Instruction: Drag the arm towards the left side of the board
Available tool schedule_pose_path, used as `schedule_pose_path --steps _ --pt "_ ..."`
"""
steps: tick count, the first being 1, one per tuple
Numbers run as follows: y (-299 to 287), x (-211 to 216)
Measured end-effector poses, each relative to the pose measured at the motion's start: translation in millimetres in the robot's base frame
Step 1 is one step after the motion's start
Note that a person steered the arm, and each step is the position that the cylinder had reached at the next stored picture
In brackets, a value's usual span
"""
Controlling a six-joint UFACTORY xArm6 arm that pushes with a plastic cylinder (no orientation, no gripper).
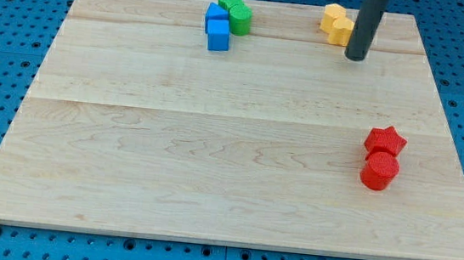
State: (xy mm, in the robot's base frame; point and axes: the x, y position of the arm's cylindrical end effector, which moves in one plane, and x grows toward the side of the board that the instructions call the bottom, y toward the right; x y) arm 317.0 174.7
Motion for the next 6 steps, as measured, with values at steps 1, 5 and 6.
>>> schedule_pose_path --steps 1,5,6 --pt "-22 2" --pt "-51 16" --pt "-79 70"
